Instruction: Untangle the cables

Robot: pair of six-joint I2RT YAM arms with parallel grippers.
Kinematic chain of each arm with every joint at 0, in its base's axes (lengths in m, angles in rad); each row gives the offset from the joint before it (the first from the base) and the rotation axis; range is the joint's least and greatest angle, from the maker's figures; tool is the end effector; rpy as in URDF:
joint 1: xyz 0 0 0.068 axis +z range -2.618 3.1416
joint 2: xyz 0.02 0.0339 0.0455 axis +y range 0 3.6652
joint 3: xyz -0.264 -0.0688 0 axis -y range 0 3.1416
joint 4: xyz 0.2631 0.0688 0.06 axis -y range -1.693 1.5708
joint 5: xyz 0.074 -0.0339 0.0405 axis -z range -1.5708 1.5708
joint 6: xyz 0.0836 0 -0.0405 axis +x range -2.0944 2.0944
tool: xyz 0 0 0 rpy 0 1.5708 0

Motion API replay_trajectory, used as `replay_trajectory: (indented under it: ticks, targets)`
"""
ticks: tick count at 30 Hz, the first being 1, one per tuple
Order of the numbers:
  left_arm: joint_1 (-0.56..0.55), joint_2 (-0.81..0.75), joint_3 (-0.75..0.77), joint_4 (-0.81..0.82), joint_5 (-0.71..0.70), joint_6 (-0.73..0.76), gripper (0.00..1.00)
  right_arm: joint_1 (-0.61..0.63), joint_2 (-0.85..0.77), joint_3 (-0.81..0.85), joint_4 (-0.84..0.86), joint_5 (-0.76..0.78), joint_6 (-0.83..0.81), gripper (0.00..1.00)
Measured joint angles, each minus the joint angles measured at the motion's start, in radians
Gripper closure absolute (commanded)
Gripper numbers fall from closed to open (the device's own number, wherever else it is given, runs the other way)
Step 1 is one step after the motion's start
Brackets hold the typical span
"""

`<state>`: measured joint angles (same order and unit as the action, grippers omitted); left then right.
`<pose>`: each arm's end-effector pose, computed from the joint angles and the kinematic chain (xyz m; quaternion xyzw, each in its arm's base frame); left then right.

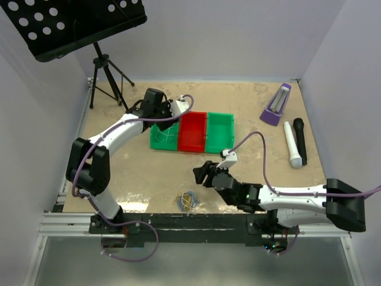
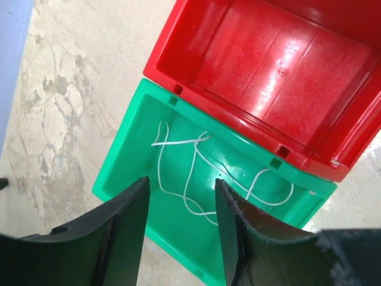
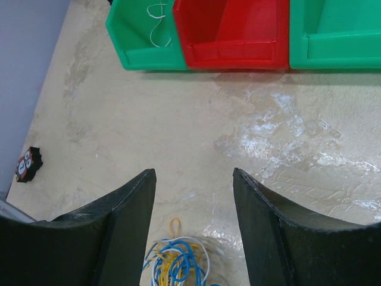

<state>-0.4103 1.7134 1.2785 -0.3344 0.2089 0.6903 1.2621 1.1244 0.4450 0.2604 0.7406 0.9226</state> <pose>0.3904 -0.1887 0.2100 0.5136 0.7593 -0.0409 0.3976 0.1365 0.2424 0.1778 0.0622 0.8039 0.3109 0.5032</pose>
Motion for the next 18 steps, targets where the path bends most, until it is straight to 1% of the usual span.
replay_trajectory:
  ticks: [5, 7, 9, 13, 15, 18]
  targets:
    - [0.016, -0.053, 0.05, -0.09, 0.086, -0.005, 0.48, 0.0, -0.018, 0.003, -0.018, 0.0, -0.004, 0.4]
    - [0.018, -0.125, 0.048, -0.132, 0.138, 0.02, 0.48, 0.0, -0.032, 0.003, -0.025, 0.0, -0.005, 0.4]
    - [0.015, -0.227, 0.025, -0.167, 0.184, 0.085, 0.46, 0.0, -0.042, 0.003, -0.031, 0.0, -0.001, 0.41]
    - [-0.021, -0.521, -0.13, -0.257, 0.295, 0.291, 0.37, -0.006, -0.047, 0.001, -0.037, -0.005, 0.021, 0.41]
    - [-0.035, -0.65, -0.227, -0.312, 0.382, 0.39, 0.37, -0.007, -0.047, -0.008, -0.037, -0.01, 0.038, 0.41]
    - [-0.065, -0.777, -0.37, -0.369, 0.497, 0.529, 0.38, -0.008, -0.047, -0.014, -0.053, -0.022, 0.067, 0.41]
